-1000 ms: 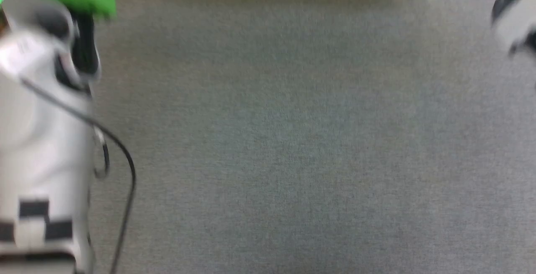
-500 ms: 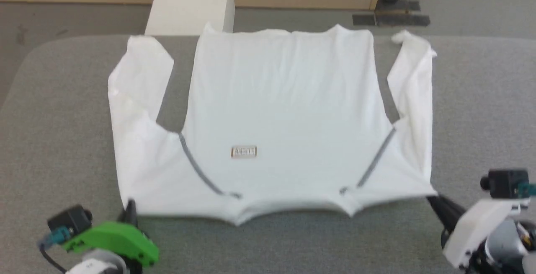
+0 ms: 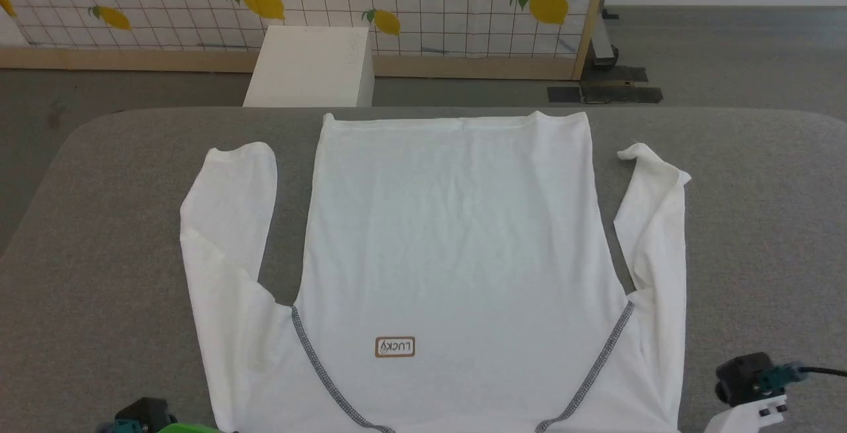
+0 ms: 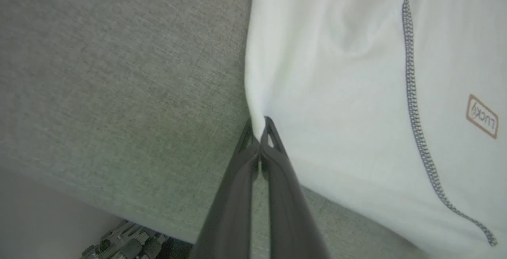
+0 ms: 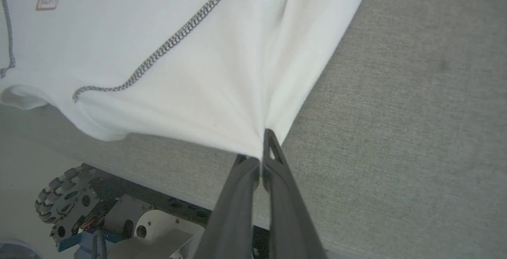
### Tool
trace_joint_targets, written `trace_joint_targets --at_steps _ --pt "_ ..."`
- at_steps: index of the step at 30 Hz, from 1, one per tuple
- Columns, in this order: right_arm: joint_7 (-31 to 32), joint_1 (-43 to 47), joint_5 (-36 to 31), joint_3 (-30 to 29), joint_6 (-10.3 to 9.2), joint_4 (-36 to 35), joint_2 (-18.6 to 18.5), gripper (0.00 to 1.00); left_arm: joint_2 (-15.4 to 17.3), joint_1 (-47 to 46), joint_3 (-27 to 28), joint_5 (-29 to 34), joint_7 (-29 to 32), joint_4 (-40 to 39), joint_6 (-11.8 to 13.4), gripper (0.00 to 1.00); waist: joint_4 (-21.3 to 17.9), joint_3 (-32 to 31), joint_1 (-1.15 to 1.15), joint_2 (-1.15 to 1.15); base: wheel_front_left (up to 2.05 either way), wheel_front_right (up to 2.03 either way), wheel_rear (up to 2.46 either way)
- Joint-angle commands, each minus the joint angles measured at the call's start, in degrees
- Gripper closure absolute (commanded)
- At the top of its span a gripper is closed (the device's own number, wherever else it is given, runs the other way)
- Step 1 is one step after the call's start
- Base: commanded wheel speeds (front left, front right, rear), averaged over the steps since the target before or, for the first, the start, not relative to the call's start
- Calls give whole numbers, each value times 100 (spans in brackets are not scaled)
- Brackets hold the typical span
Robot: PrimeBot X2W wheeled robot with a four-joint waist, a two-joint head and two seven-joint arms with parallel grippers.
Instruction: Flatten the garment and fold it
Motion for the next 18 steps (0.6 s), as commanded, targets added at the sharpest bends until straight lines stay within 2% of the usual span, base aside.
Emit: trace_joint_targets --at_steps 1,2,3,4,5,6,12,16,18 --pt "41 22 -85 102 -12 88 30 100 -26 4 -14 -10 5 80 28 100 -11 17 1 0 0 0 0" --pt "6 -29 -142 173 -12 179 53 100 -69 -46 -23 -35 -14 113 10 77 -18 28 1 0 0 0 0" --pt "-31 -67 -155 204 -12 275 91 100 -84 -81 -40 -42 -14 147 -5 45 -23 29 1 0 0 0 0" --pt "-80 -111 -201 246 -12 381 105 100 -96 -119 -55 -47 -8 184 -12 0 -24 30 1 0 0 0 0" --pt "-137 -143 -235 271 -12 443 111 82 -102 -149 -48 -53 -27 196 -16 0 -25 34 1 0 0 0 0" --pt "-220 -177 -235 265 -12 504 146 0 -97 -173 -35 -62 -36 205 -20 0 -28 39 1 0 0 0 0" --pt "-328 -104 -144 16 -12 412 105 0 124 -65 203 -138 19 3 57 0 -63 23 1 0 0 0 0" --pt "-206 71 48 -526 -12 -91 206 0 360 63 498 -2 -158 -552 293 0 -83 20 1 0 0 0 0" --pt "-203 67 139 -917 -12 -377 331 0 439 0 631 132 -468 -925 314 0 -81 48 1 0 0 0 0"
